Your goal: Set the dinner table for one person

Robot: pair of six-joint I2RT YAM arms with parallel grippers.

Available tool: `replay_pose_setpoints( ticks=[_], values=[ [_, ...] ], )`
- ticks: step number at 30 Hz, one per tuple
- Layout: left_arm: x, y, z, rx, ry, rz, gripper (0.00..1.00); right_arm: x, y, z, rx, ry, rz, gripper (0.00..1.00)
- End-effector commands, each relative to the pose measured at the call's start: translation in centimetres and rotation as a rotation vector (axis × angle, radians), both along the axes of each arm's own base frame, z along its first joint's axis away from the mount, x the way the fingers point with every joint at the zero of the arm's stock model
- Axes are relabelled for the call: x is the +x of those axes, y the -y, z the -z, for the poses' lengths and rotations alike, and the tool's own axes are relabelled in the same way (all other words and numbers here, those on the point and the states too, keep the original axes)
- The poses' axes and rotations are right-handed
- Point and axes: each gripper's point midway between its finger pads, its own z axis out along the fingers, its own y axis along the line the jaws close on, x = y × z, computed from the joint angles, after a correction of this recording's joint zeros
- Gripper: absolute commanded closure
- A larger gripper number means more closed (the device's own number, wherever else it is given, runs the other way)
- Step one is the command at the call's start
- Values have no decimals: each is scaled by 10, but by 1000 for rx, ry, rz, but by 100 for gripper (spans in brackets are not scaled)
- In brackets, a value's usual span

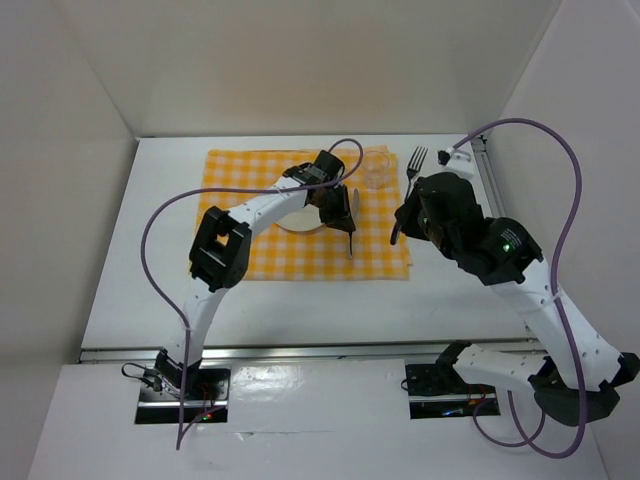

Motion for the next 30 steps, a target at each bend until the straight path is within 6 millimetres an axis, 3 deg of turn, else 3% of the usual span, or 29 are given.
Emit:
replay_pose_setpoints(
  ticks=[1,4,5,11,13,14,18,19,20,21,23,25,27,28,30],
  values=[
    [19,29,-19,-135,16,-24,100,-1,10,-11,8,12,50,98],
    [21,50,-28,-190,45,-13,100,-4,12,-11,9,12,50,98],
    [19,55,-15,-173,33,-10,100,-5,14,-9,1,3,50,98],
    [23,66,4,-151,5,-63,100,-8,16,-13,0,3,50,98],
    [23,65,9,-145,-2,-64,87,-8,16,-13,0,3,50,98],
    [22,63,12,-129,-8,-71,71,-8,16,-13,0,3,50,98],
    [24,62,5,-131,6,-76,47,-9,17,-11,-6,-4,50,98],
    [22,61,9,-123,5,-70,47,-9,17,-11,-6,-4,50,98],
    [23,61,1,-129,21,-62,45,-9,17,-11,-6,-4,50,98],
    [23,61,-8,-139,33,-61,37,-9,17,-11,-6,-4,50,98],
    [21,60,-17,-141,45,-53,37,-8,16,-17,7,11,50,98],
    [24,60,-40,-162,83,-57,37,-8,15,-20,9,16,38,98],
    [20,56,-55,-165,97,-49,41,-7,14,-17,-9,11,31,98],
    [23,50,-81,-188,142,-48,43,-6,11,-15,-11,0,24,98],
    [21,38,-104,-184,181,-42,50,-4,8,-16,-26,6,1,98]
  ],
)
